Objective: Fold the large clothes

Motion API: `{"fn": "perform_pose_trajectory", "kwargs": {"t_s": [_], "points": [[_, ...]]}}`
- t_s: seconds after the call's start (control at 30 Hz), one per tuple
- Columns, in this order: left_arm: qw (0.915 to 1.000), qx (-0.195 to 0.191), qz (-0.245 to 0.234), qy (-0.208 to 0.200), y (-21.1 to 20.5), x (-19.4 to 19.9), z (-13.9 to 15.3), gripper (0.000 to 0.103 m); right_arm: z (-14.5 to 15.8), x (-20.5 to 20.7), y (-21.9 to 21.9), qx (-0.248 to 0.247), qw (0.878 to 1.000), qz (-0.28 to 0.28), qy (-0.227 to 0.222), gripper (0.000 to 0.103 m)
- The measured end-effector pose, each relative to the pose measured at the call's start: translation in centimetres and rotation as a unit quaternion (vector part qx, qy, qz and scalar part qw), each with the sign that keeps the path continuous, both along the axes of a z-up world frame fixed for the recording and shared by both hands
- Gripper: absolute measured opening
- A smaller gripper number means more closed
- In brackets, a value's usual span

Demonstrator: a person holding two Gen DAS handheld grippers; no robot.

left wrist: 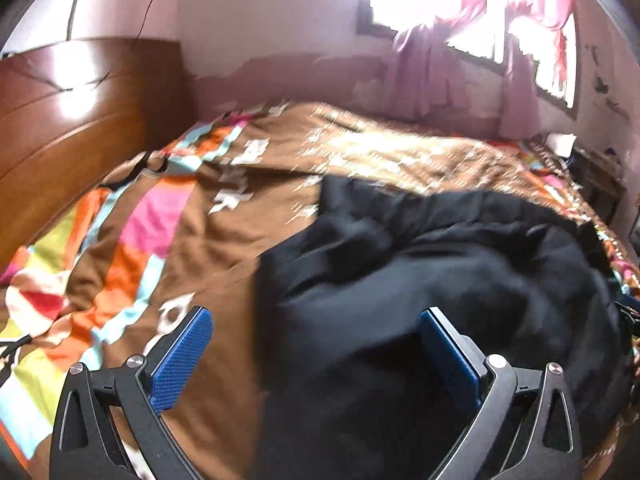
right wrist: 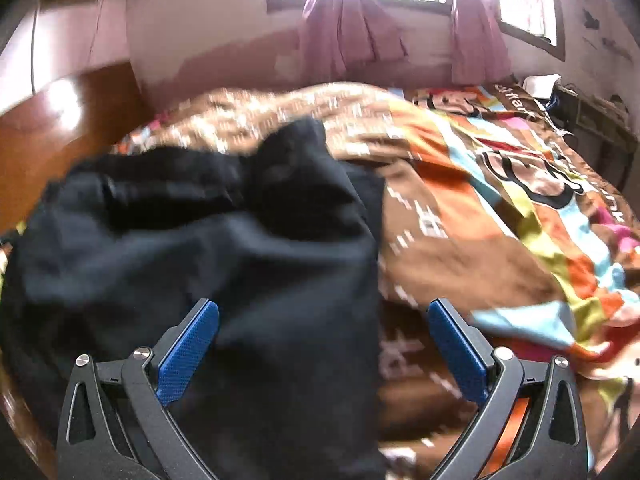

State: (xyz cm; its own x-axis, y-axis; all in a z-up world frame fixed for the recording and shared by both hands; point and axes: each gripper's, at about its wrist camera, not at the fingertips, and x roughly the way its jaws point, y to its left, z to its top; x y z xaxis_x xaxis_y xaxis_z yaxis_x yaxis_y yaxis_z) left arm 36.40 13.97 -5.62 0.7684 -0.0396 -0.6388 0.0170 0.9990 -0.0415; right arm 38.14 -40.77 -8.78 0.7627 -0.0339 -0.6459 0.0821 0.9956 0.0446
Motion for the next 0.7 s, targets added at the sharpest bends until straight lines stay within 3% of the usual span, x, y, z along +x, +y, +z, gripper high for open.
{"fn": "perform_pose_trajectory", "kwargs": {"t_s": [0.13,0.33,0.5,0.6,0.67,0.7], "points": [[0.9977,-0.047,-0.016,0.046,2.3,0.5,-1.7,0.103,-1.5,-0.2,-1.6,0.034,0.998,0.02,0.04,0.102],[0.9832,-0.139,-0.059,0.103,2.6,2.0,-4.6,0.103,-4.3,1.6,-5.7,0.2,0.975,0.03,0.095,0.102],[0.9685,-0.193,-0.073,0.139,2.7,3.3,-6.4,0.103,-4.2,2.2,-6.1,0.199,0.974,0.032,0.106,0.102],[0.9634,-0.209,-0.071,0.152,2.8,3.5,-6.7,0.103,-4.3,2.3,-6.6,0.222,0.968,0.03,0.11,0.102],[0.9595,-0.219,-0.071,0.163,2.5,3.6,-6.7,0.094,-4.2,2.3,-6.6,0.236,0.965,0.036,0.112,0.1],[0.9607,-0.213,-0.068,0.164,2.3,3.5,-6.4,0.091,-4.2,2.4,-6.4,0.24,0.964,0.042,0.112,0.093]]}}
